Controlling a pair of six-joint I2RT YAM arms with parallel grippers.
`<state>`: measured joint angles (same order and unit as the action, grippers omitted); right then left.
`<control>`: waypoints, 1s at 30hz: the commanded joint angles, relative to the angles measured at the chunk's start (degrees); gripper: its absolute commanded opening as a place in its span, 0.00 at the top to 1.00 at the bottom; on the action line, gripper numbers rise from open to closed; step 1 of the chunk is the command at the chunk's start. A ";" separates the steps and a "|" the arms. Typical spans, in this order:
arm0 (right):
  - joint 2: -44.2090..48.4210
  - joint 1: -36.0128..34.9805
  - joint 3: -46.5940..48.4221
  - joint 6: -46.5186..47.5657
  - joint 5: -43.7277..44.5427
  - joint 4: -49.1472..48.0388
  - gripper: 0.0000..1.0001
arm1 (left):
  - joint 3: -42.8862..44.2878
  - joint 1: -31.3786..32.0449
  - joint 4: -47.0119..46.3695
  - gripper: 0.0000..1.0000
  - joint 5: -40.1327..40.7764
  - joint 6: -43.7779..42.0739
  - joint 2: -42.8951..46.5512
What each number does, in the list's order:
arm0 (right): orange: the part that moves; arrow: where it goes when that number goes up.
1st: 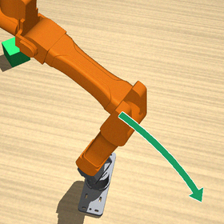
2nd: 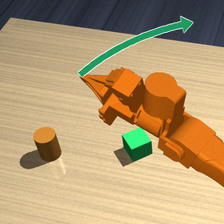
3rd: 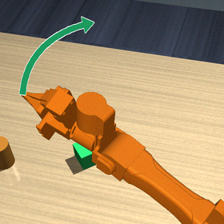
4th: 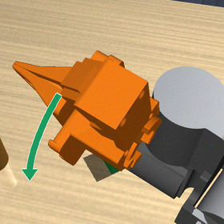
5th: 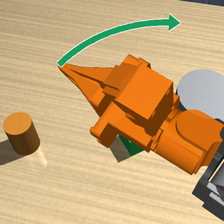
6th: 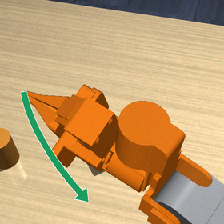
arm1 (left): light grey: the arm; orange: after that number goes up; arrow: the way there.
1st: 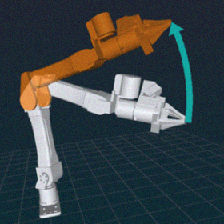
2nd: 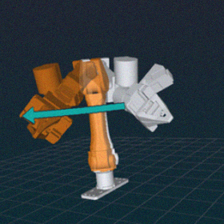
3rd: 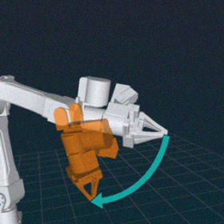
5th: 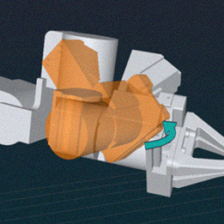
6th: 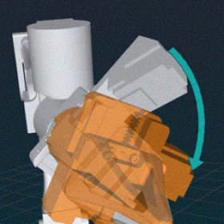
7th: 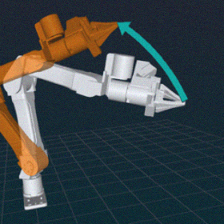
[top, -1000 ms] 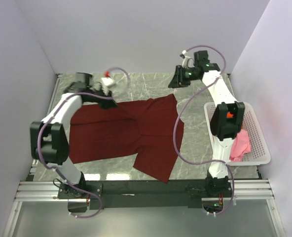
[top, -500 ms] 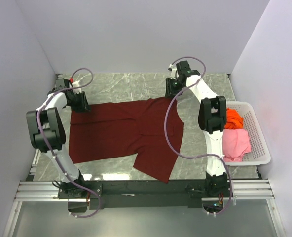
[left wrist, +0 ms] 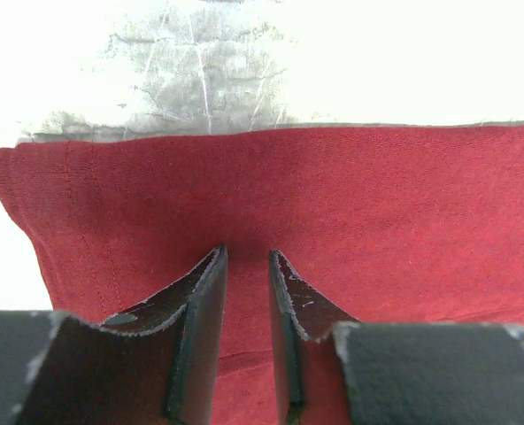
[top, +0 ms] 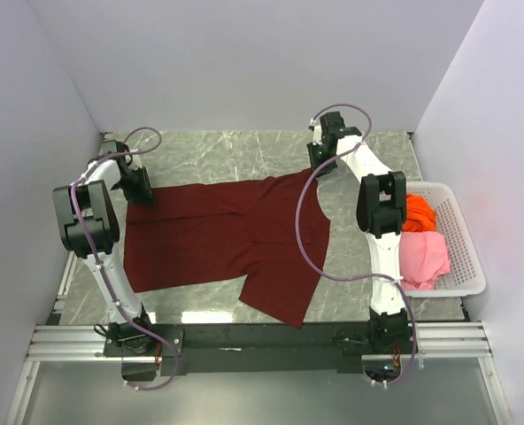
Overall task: Fold and stack the t-shirts
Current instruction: Fold the tshirt
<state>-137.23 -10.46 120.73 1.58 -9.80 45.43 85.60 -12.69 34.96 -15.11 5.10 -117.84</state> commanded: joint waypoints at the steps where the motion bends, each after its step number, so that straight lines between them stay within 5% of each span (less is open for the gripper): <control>1: 5.36 1.05 -1.53 4.91 -2.06 -2.18 0.73 | 0.18 -0.41 -0.85 0.69 -0.27 0.34 2.26; 10: 9.18 -0.17 -2.44 19.40 -9.61 -6.50 0.67 | -2.90 -0.41 -3.94 0.69 -0.53 -0.01 5.96; 17: 2.14 -4.13 4.79 36.19 -9.62 1.33 0.98 | -1.93 -0.41 -2.88 0.69 0.00 -0.36 6.13; 30: -2.43 -4.92 2.67 43.33 -0.14 4.40 1.00 | 0.09 -0.41 -1.39 0.69 3.86 0.52 2.63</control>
<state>-139.92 -15.99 122.98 42.33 -13.45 47.20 82.94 -12.69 33.32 -13.45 5.39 -115.02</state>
